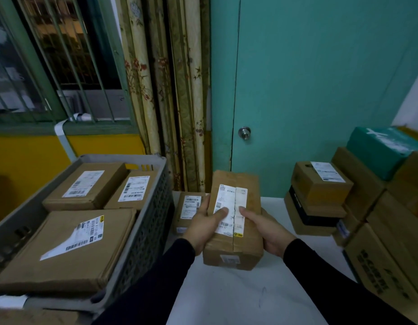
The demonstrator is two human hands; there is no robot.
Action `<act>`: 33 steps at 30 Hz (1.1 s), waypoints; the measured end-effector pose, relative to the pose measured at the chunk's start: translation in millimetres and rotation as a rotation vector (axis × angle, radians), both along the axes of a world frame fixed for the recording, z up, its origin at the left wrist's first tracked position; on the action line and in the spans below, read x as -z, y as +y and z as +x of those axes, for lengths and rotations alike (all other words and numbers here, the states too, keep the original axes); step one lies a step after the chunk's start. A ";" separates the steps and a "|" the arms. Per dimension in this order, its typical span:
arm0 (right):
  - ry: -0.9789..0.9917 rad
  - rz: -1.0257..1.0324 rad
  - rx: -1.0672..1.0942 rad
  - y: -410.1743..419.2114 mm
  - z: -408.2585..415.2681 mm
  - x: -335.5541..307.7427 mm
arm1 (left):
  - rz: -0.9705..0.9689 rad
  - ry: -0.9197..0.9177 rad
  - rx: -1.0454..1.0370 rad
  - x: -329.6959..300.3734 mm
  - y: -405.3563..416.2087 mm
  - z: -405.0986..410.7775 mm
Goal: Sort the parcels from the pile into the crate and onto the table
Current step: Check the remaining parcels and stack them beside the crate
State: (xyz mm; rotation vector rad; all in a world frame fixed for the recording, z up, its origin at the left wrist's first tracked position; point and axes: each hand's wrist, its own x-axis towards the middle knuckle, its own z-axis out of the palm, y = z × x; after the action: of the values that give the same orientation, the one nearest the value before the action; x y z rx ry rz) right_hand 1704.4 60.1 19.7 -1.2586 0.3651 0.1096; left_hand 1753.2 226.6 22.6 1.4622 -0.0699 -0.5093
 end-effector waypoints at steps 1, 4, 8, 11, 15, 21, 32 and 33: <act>0.005 -0.005 0.006 -0.8 0.2 3.4 | 0.009 -0.001 0.002 1.4 -0.1 -0.3; 0.040 -0.025 0.034 -5.5 0.6 16.3 | 0.055 0.034 0.020 8.5 -1.1 -3.7; 0.129 -0.121 0.079 -8.9 3.1 36.3 | 0.121 0.150 -0.005 28.0 -4.4 -8.1; 0.170 -0.198 0.099 -11.2 3.7 51.0 | 0.134 0.208 -0.001 45.5 -6.5 -6.5; 0.212 -0.181 0.121 -14.6 3.7 67.9 | 0.125 0.207 0.023 48.4 -11.4 -7.7; 0.273 0.094 0.142 -34.2 5.8 87.1 | 0.380 -0.006 -0.027 59.0 -9.9 6.9; 0.185 -0.322 0.152 -36.7 42.6 97.3 | 0.305 0.185 -0.018 49.2 -0.6 42.3; 0.176 -0.356 0.159 -38.9 45.4 99.4 | 0.307 0.178 -0.019 53.0 -3.8 40.8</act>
State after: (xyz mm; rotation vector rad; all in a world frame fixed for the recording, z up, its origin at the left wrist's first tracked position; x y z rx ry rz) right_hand 1749.8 21.2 -79.7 -1.5695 0.6562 0.0195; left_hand 1794.0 222.8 -30.4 1.7073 0.1697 -0.6532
